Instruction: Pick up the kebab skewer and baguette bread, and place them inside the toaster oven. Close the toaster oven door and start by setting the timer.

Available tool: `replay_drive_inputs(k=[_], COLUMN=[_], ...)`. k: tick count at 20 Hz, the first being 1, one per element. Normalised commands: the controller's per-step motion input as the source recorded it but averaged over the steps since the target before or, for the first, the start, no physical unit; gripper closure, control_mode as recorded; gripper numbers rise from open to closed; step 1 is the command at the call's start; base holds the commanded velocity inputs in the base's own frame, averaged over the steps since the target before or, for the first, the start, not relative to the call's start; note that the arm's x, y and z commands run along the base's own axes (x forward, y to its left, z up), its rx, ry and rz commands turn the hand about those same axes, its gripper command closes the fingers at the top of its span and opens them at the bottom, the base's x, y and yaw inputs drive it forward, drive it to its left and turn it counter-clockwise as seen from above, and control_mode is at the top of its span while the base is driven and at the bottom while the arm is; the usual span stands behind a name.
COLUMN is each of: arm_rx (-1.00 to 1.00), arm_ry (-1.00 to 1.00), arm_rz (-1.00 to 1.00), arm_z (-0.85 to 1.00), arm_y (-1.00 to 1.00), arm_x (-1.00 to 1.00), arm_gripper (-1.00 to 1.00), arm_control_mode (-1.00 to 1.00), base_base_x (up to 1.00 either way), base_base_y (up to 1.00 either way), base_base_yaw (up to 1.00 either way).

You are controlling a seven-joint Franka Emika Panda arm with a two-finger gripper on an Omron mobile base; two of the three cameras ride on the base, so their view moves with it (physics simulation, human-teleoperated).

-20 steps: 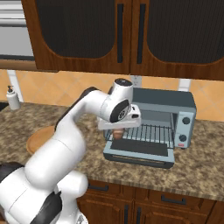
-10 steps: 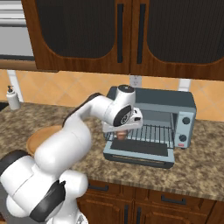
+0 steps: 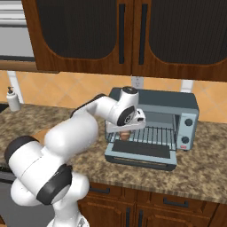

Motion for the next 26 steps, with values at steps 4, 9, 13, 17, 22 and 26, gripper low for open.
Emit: replay_drive_inputs(k=[4,9,13,17,22,26], arm_rx=[0.00,0.00,0.00,-0.02,-0.03,-0.03], arm_ry=[0.00,0.00,0.00,0.00,-0.01,0.00], arm_rz=[0.00,0.00,0.00,0.01,0.00,0.00], arm_z=[-0.25,-0.16,-0.08,-0.03,0.00,0.02], arm_y=[-0.01,-0.07,-0.03,0.00,-0.05,0.00], arm_x=[0.11,0.03,0.00,0.00,-0.04,0.00], arm_gripper=[1.00,1.00,1.00,-1.00,-1.00,-1.00], arm_control_mode=[-1.00,-1.00,-1.00,-1.00,-1.00,-1.00], base_base_x=[0.00,0.00,0.00,0.00,0.00,0.00], base_base_y=[0.00,0.00,0.00,0.00,0.00,0.00], base_base_yaw=[0.00,0.00,0.00,0.00,0.00,0.00])
